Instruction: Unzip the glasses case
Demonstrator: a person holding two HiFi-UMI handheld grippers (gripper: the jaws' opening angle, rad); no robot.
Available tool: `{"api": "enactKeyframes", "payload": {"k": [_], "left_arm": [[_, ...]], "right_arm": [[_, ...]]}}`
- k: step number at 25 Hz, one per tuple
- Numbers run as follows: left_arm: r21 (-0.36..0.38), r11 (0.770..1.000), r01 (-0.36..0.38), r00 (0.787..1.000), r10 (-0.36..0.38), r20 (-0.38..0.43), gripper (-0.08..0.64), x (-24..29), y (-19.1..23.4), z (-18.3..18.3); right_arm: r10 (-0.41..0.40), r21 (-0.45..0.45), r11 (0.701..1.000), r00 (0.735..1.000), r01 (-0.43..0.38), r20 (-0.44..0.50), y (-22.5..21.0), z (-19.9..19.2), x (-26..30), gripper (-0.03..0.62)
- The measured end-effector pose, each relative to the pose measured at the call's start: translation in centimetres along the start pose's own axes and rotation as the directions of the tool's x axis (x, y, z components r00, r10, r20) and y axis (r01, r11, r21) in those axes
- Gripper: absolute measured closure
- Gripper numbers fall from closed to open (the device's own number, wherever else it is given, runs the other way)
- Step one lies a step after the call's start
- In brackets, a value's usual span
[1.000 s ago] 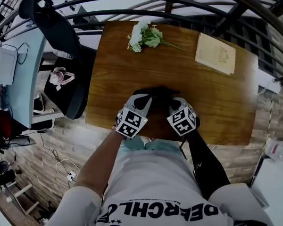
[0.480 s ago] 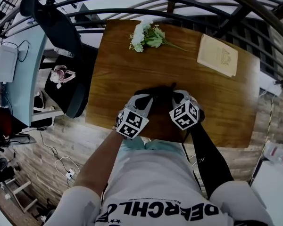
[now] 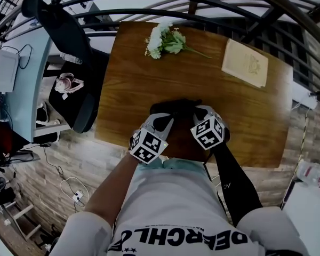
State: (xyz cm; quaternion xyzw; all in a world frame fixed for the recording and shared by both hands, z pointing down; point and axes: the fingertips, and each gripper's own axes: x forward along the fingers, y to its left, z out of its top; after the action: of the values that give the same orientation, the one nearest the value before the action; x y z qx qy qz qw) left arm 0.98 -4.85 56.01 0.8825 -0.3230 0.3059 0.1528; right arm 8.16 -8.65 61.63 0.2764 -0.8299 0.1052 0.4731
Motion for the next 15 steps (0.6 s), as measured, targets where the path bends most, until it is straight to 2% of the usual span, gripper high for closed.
{"api": "enactKeyframes", "payload": {"k": [3,5,9,15], "left_arm": [[0.006,0.999,0.049,0.998,-0.049,-0.026,0.558,0.1,-2.1,-1.1],[-0.002,0.998,0.056,0.997,-0.056,-0.053,0.558,0.4,-2.5,-2.1],[-0.013,1.0,0.003,0.997,-0.004,-0.081,0.558,0.7,-1.1,-2.9],[-0.032,0.996,-0.084,0.992,0.08,-0.099,0.558,-0.2,1.7,-3.6]], "right_arm": [[0.009,0.042,0.999,1.0,-0.009,-0.003,0.6,-0.7,-0.3,0.563],[0.015,0.058,0.998,1.0,-0.015,0.0,1.0,-0.9,-0.5,0.563],[0.035,0.053,0.998,0.999,-0.035,-0.006,1.5,-1.1,-0.7,0.563],[0.104,-0.011,0.995,0.994,-0.104,-0.019,4.8,-0.8,-1.0,0.563]]}}
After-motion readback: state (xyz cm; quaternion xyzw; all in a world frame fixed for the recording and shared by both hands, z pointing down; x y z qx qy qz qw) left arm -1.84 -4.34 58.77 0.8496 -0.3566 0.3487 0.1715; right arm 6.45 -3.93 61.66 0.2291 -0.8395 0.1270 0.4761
